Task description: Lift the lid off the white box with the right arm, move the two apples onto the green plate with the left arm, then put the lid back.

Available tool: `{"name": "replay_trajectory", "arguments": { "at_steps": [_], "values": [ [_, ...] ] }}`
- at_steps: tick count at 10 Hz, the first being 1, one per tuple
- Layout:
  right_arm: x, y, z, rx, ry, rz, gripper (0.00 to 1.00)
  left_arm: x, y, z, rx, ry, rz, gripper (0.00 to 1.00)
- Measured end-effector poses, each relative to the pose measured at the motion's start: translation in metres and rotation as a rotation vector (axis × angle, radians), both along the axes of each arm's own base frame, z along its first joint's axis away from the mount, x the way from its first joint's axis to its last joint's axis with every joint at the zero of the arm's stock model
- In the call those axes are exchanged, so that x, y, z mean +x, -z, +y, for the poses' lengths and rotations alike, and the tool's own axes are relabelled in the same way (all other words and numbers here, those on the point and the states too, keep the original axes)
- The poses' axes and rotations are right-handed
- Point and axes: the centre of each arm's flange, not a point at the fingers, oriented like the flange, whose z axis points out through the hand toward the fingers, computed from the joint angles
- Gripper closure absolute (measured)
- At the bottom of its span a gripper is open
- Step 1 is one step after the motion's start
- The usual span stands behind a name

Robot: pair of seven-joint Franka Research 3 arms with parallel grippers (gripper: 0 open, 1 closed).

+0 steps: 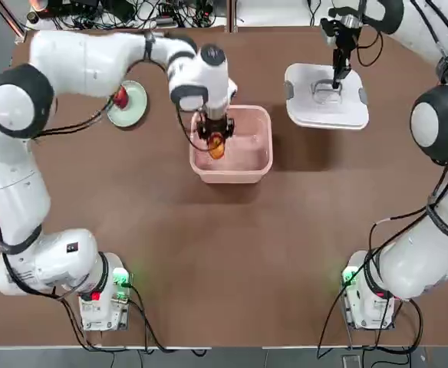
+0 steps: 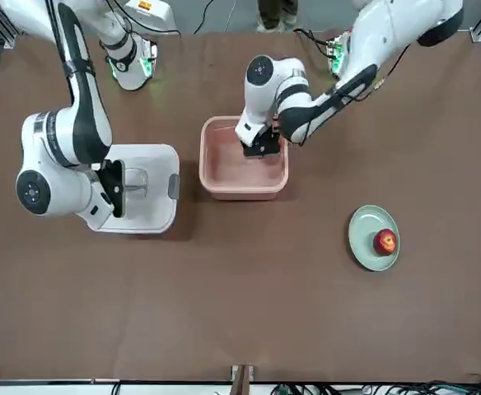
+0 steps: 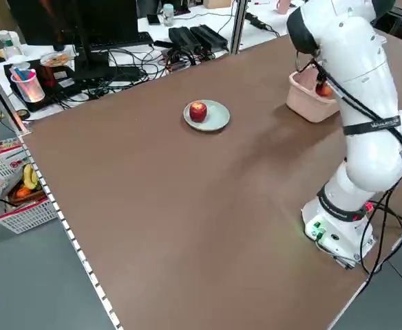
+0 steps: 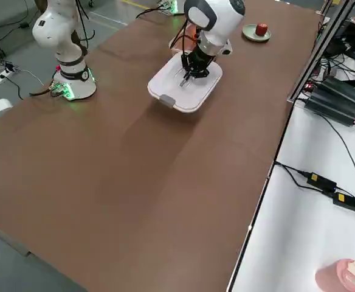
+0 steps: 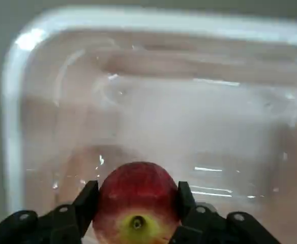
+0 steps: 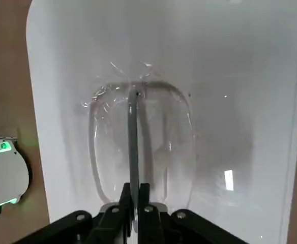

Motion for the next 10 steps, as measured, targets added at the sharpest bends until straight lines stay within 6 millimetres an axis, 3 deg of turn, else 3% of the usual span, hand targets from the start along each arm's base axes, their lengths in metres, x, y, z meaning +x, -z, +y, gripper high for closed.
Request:
{"name": "replay_trajectory", "arguments": {
  "at_steps": [2,4,7,8,10],
  "values": [
    [-0.004,0.0,0.018,-0.002,-0.027,-0.001,0.93,0.036,-0.053,0.02,0.0,0.012,0.021,0.32],
    [-0.006,0.0,0.029,-0.012,-0.024,-0.001,0.93,0.089,-0.08,0.076,-0.011,0.052,0.018,0.32],
    [-0.013,0.0,0.047,-0.061,0.053,0.011,0.93,0.166,-0.062,0.211,0.018,0.139,0.022,0.32],
    [-0.017,0.001,0.056,-0.074,0.061,0.018,0.93,0.181,-0.044,0.255,0.057,0.151,0.015,0.32],
    [-0.028,0.002,0.087,-0.082,0.043,0.022,0.93,0.194,0.004,0.323,0.071,0.185,-0.021,0.32]
  ]
}}
